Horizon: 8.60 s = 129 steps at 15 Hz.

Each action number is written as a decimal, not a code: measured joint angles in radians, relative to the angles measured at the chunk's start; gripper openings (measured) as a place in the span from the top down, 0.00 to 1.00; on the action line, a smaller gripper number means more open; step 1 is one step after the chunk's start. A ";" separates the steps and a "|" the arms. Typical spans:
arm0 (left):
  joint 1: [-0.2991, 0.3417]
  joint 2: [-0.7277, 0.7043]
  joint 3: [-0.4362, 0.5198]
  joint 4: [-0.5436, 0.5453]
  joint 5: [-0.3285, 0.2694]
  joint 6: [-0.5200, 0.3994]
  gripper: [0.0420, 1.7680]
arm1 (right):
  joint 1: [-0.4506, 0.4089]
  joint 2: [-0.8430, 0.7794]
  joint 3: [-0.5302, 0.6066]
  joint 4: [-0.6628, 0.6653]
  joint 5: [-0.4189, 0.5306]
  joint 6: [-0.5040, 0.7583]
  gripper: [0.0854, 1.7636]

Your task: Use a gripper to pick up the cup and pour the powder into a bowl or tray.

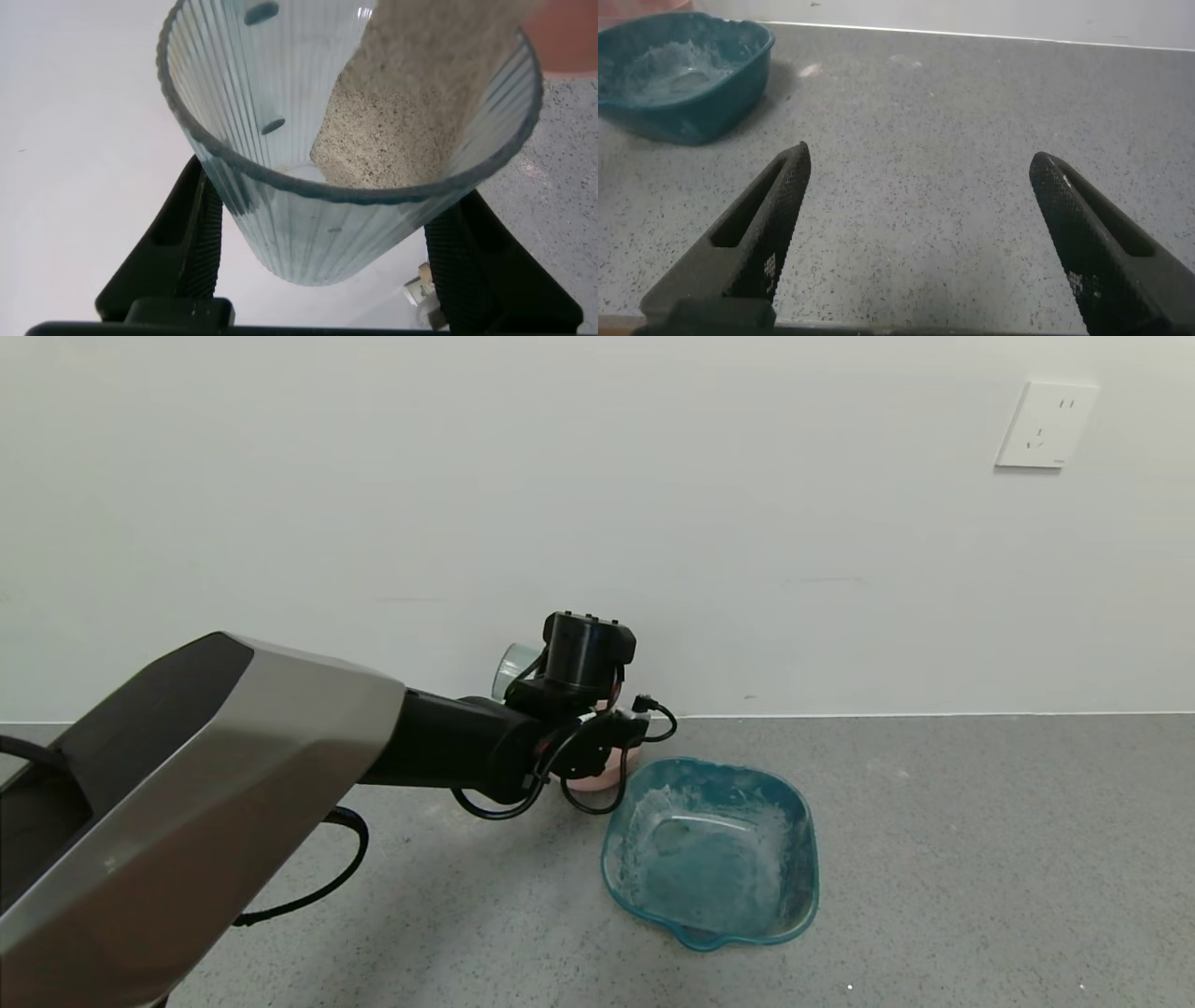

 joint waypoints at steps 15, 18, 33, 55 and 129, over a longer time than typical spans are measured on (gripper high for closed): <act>-0.006 0.001 0.029 -0.080 -0.001 -0.009 0.30 | 0.000 0.000 0.000 0.000 0.000 0.000 0.03; -0.006 -0.012 0.078 -0.141 -0.007 -0.039 0.30 | 0.000 0.000 0.000 0.000 0.000 0.000 0.03; 0.063 -0.183 0.375 -0.214 -0.077 -0.441 0.30 | 0.000 0.000 0.000 0.000 0.000 -0.001 0.03; 0.321 -0.407 0.787 -0.328 -0.559 -1.097 0.30 | 0.000 0.000 0.000 0.000 0.000 0.000 0.03; 0.471 -0.029 1.006 -1.050 -1.026 -1.701 0.10 | 0.000 0.000 0.000 0.000 0.000 -0.001 0.03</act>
